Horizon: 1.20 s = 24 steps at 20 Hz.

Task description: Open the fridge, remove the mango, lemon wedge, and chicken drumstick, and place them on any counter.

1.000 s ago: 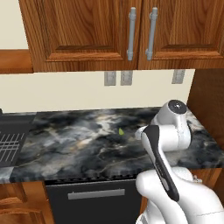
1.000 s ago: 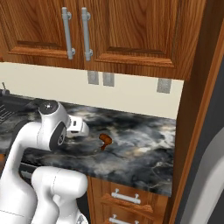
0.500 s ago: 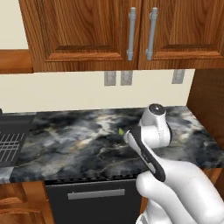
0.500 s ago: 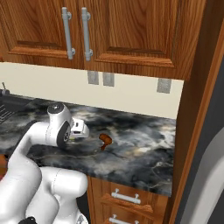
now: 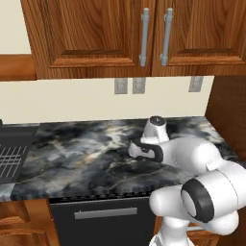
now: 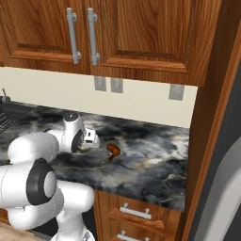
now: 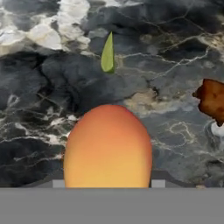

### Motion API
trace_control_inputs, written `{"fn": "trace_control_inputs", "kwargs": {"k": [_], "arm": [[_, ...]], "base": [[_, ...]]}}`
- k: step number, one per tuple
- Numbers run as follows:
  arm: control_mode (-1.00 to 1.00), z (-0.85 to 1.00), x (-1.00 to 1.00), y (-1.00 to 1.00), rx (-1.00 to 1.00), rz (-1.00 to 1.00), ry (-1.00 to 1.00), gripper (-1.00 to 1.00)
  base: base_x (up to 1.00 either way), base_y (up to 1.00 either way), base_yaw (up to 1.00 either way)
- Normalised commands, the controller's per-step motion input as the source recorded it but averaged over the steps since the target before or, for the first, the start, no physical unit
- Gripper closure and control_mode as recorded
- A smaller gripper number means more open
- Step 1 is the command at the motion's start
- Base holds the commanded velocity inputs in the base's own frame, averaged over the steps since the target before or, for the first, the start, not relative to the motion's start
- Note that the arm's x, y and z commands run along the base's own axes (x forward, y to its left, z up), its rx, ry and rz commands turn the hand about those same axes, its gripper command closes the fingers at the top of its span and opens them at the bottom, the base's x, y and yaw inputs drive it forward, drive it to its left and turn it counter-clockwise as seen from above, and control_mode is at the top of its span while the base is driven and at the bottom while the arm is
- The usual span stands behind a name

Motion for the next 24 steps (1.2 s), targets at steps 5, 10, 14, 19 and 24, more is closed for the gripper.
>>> {"fn": "trace_control_inputs", "kwargs": {"k": [5, 10, 14, 19, 24], "arm": [[-1.00, -0.38, 0.62, 0.00, 0.00, 0.00, 0.09, 1.00], [-1.00, -0.40, 0.34, 0.00, 0.00, 0.00, 0.06, 1.00], [-1.00, -0.52, 0.04, 0.00, 0.00, 0.00, 0.00, 1.00], [-1.00, -0.44, 0.00, 0.00, 0.00, 0.00, 0.00, -1.00], [-1.00, -0.08, 0.00, 0.00, 0.00, 0.00, -0.03, -1.00]], "base": [[0.00, 0.00, 0.00], [0.00, 0.00, 0.00], [0.00, 0.00, 0.00], [0.00, 0.00, 0.00], [0.00, 0.00, 0.00]]}}
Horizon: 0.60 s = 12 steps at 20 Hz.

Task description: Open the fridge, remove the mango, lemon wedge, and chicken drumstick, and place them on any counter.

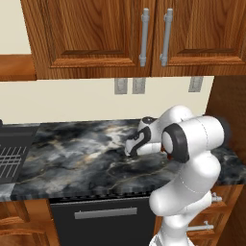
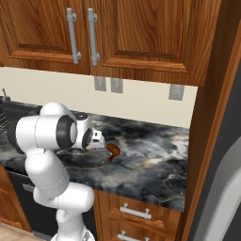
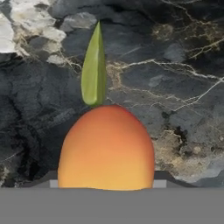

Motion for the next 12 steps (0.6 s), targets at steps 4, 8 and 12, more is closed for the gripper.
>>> {"fn": "trace_control_inputs", "kwargs": {"k": [4, 8, 12], "arm": [[-1.00, 0.05, -0.03, 0.00, 0.00, 0.00, -0.06, -1.00], [-1.00, 0.37, -0.27, 0.00, 0.00, 0.00, -0.07, -1.00], [-1.00, 0.51, -0.33, 0.00, 0.00, 0.00, -0.06, -1.00]], "base": [[0.00, 0.00, 0.00], [0.00, 0.00, 0.00], [0.00, 0.00, 0.00]]}}
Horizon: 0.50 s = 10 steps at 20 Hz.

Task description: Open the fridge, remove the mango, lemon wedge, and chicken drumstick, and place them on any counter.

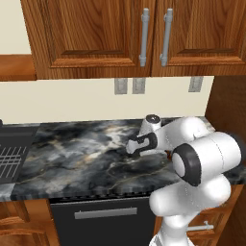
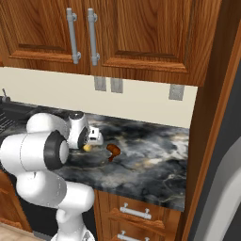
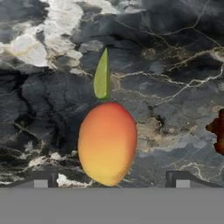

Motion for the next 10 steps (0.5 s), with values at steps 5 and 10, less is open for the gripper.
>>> {"fn": "trace_control_inputs", "kwargs": {"k": [5, 10], "arm": [[-1.00, 0.62, -0.49, 0.00, 0.00, -0.01, -0.08, -1.00], [-1.00, 0.76, -0.58, 0.00, 0.00, -0.05, -0.13, -1.00]], "base": [[0.00, 0.00, 0.00], [0.00, 0.00, 0.00]]}}
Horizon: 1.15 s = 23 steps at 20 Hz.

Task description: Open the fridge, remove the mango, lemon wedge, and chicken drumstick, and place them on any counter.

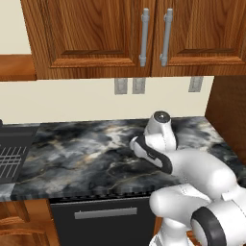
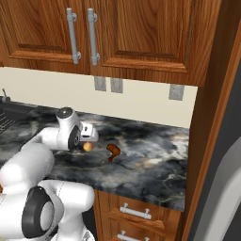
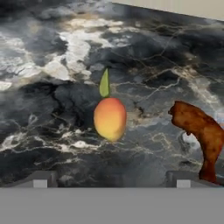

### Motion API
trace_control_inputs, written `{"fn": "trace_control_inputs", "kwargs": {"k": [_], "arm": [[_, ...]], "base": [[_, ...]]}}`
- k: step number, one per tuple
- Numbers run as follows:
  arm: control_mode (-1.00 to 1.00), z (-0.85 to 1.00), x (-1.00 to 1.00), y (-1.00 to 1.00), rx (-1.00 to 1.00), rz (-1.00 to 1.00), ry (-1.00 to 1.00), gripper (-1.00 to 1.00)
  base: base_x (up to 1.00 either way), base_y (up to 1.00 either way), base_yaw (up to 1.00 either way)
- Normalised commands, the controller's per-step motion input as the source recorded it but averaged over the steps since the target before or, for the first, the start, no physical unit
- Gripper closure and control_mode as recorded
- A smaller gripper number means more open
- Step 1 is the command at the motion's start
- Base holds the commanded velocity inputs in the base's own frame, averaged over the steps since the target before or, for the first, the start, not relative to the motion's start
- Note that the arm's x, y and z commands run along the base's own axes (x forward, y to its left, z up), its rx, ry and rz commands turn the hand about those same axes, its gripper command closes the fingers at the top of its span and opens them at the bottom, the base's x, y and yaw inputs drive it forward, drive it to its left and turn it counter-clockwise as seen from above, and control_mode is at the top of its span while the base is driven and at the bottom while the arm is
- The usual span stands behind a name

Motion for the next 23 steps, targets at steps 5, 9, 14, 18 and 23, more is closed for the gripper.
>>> {"fn": "trace_control_inputs", "kwargs": {"k": [5, 9, 14, 18, 23], "arm": [[-1.00, 0.85, -0.70, -0.15, 0.00, -0.07, -0.13, -1.00], [-1.00, 1.00, -0.75, -0.19, 0.01, -0.08, -0.13, -1.00], [-1.00, 1.00, -0.68, -0.21, 0.03, -0.13, -0.21, -1.00], [-1.00, 1.00, -0.73, -0.26, 0.05, -0.10, -0.18, -1.00], [-1.00, 0.94, -0.76, -0.21, 0.07, -0.05, -0.13, -1.00]], "base": [[0.00, 0.00, 0.00], [0.00, 0.00, 0.00], [0.00, 0.00, 0.00], [0.00, 0.00, 0.00], [0.00, 0.00, 0.00]]}}
